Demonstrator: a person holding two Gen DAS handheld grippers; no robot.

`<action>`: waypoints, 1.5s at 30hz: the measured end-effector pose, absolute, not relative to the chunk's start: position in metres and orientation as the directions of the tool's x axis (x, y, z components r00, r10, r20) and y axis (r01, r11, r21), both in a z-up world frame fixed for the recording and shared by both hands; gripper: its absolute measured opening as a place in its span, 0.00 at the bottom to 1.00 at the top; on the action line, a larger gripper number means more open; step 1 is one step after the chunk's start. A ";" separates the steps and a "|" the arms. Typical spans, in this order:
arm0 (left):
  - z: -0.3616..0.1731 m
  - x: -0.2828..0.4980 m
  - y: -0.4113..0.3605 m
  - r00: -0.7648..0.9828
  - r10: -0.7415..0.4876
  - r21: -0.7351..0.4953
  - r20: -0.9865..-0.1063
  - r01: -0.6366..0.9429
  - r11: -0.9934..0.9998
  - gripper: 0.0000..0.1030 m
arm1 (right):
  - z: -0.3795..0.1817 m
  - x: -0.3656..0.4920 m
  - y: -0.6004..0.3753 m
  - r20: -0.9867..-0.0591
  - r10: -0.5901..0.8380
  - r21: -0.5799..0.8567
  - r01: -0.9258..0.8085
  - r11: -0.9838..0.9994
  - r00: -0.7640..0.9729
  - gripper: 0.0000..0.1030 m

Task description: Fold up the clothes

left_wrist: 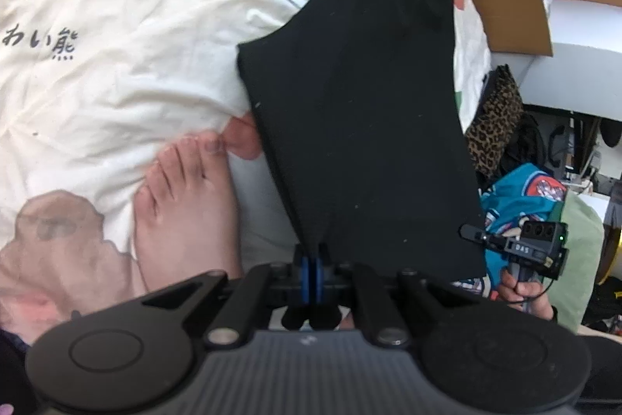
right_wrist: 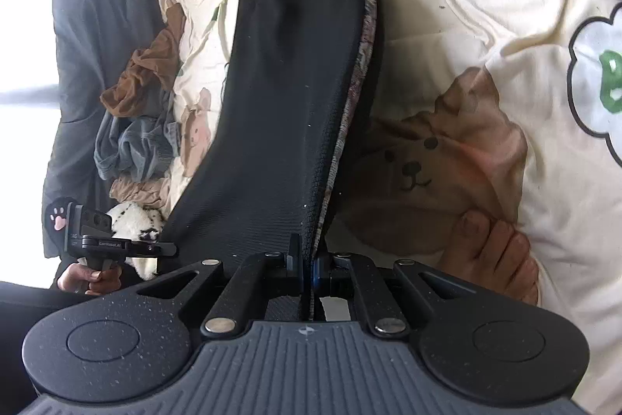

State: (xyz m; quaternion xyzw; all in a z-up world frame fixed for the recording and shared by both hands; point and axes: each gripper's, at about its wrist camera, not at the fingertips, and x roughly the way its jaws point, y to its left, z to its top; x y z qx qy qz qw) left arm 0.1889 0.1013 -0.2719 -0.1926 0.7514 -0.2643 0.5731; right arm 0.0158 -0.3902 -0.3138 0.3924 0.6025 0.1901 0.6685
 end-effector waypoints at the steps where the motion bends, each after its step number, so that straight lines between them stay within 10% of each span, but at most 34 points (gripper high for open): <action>1: -0.274 0.190 0.101 -0.263 -0.596 -0.620 -0.759 0.010 0.785 0.03 | -0.315 0.015 -0.392 -0.654 0.727 0.756 0.222 0.616 0.208 0.02; 45: -0.265 0.341 0.007 0.069 -0.614 -0.575 -0.786 0.282 0.768 0.04 | -0.324 0.178 -0.409 -0.670 0.585 0.699 0.124 0.704 0.457 0.03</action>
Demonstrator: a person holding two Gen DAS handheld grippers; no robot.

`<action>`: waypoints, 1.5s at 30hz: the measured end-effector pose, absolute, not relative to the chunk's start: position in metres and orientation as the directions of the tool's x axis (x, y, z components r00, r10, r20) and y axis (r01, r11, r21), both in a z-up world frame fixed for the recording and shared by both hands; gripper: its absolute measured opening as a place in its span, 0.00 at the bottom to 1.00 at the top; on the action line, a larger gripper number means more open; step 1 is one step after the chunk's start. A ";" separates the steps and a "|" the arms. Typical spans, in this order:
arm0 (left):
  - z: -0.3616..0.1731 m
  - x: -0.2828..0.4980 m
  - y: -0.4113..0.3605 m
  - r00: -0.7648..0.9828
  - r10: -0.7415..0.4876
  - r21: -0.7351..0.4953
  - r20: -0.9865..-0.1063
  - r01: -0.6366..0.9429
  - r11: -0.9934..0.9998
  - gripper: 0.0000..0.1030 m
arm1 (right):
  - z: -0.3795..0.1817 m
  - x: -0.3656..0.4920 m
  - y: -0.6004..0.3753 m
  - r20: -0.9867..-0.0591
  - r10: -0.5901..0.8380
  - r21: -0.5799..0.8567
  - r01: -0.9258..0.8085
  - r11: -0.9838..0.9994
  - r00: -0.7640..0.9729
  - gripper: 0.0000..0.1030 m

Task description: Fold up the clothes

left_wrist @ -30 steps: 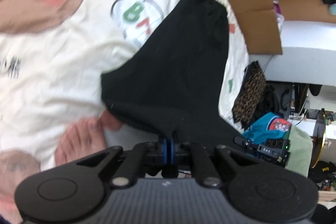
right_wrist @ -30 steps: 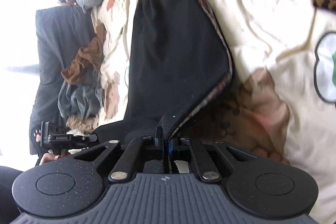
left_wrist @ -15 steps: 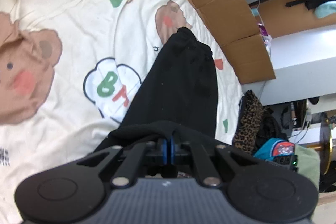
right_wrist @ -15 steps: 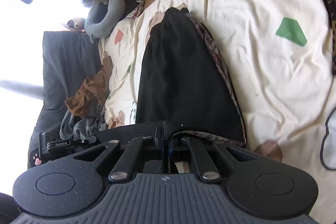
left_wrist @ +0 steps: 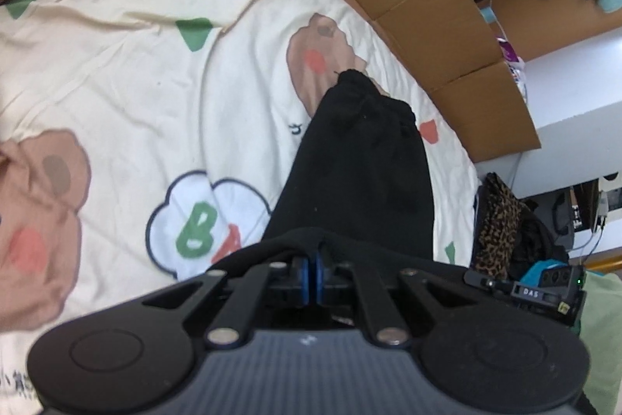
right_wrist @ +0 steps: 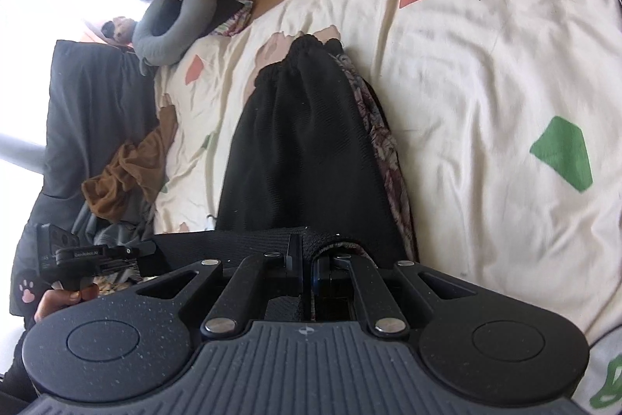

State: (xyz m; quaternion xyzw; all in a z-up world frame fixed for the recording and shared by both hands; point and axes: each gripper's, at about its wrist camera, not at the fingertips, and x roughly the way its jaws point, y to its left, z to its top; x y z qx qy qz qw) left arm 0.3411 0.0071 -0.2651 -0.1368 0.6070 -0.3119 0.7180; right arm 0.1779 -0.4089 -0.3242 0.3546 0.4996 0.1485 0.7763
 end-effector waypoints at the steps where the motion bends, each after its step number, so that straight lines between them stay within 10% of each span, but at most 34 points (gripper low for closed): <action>1: -0.266 0.343 0.005 0.071 -0.613 -0.572 -0.787 0.288 0.768 0.04 | -0.325 0.180 -0.409 -0.674 0.581 0.695 0.127 0.707 0.456 0.03; 20: -0.313 0.381 -0.027 0.090 -0.534 -0.477 -0.841 0.343 0.809 0.06 | -0.367 0.204 -0.412 -0.753 0.470 0.620 0.258 0.741 0.461 0.07; 23: -0.310 0.378 -0.034 0.123 -0.494 -0.421 -0.861 0.372 0.827 0.18 | -0.366 0.203 -0.411 -0.767 0.444 0.600 0.271 0.753 0.463 0.16; 26: -0.301 0.372 -0.034 0.139 -0.493 -0.402 -0.859 0.411 0.818 0.51 | -0.358 0.199 -0.415 -0.782 0.412 0.570 0.269 0.776 0.469 0.19; 33: -0.278 0.350 -0.031 0.166 -0.469 -0.344 -0.868 0.481 0.806 0.73 | -0.335 0.183 -0.417 -0.786 0.323 0.521 0.283 0.805 0.526 0.46; 45: -0.274 0.320 -0.037 0.193 -0.432 -0.290 -0.881 0.503 0.814 0.73 | -0.306 0.158 -0.406 -0.782 0.258 0.461 0.248 0.852 0.568 0.54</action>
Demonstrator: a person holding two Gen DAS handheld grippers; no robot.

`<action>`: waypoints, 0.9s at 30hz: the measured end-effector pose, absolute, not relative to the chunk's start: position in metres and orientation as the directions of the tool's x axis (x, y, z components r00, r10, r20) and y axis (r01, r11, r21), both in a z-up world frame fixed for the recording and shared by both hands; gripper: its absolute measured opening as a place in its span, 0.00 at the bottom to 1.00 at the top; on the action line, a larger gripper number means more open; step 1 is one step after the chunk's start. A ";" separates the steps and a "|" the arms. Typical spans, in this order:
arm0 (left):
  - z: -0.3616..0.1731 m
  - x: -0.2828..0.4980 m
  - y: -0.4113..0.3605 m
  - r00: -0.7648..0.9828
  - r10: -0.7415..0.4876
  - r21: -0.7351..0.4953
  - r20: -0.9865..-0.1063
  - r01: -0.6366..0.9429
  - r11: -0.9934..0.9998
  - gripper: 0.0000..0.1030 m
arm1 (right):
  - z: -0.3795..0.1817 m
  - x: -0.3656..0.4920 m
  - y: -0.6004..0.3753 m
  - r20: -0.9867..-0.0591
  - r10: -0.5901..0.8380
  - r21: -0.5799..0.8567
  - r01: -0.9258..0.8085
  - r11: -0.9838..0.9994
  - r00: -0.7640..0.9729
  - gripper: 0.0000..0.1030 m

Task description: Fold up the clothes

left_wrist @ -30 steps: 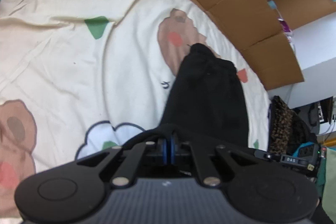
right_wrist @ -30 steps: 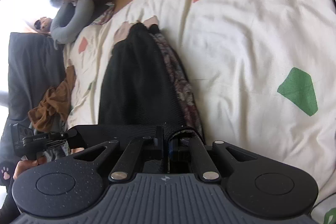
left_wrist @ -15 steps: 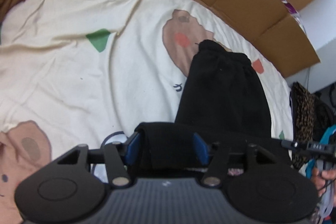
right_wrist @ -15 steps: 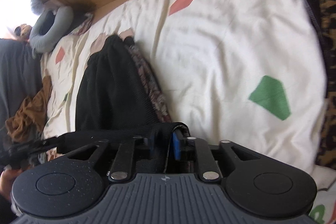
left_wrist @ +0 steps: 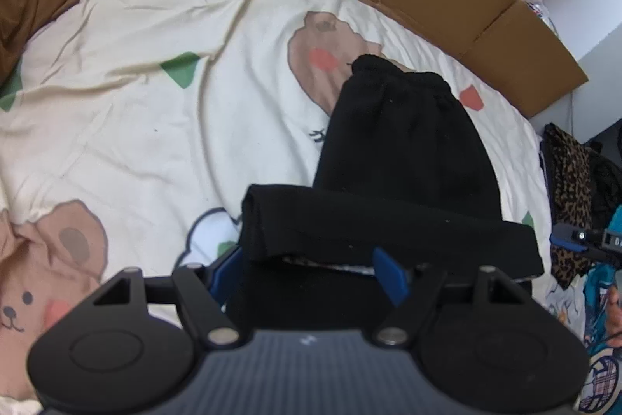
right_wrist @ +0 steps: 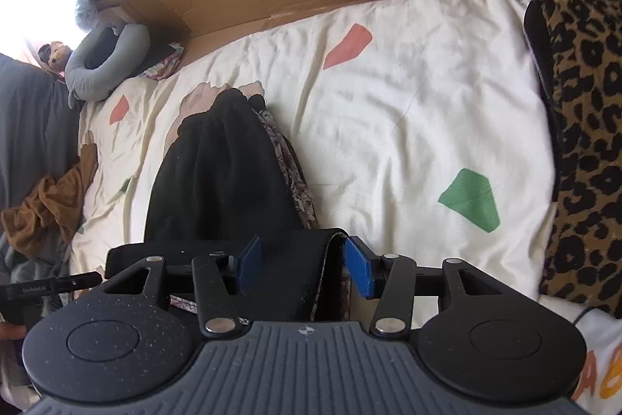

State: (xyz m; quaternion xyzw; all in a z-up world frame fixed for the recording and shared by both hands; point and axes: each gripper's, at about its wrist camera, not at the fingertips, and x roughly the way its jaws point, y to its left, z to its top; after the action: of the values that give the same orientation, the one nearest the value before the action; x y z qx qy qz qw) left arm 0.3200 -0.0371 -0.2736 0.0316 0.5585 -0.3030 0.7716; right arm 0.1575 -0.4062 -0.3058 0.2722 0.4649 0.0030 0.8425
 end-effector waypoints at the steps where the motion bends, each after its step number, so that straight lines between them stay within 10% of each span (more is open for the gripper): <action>1: -0.273 0.318 -0.038 0.193 -0.432 -0.287 -0.881 0.509 0.811 0.73 | -0.305 0.156 -0.405 -0.784 0.257 0.457 0.245 0.855 0.565 0.54; 27: -0.321 0.282 -0.068 0.263 -0.309 -0.033 -0.914 0.710 0.703 0.78 | -0.343 0.139 -0.334 -0.886 0.113 0.162 0.072 0.984 0.450 0.61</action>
State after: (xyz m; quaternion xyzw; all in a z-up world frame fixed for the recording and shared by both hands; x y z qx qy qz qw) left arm 0.2817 -0.0685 -0.3214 0.1972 0.5089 -0.3310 0.7698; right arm 0.1389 -0.3342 -0.3432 0.0880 0.5240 0.0120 0.8470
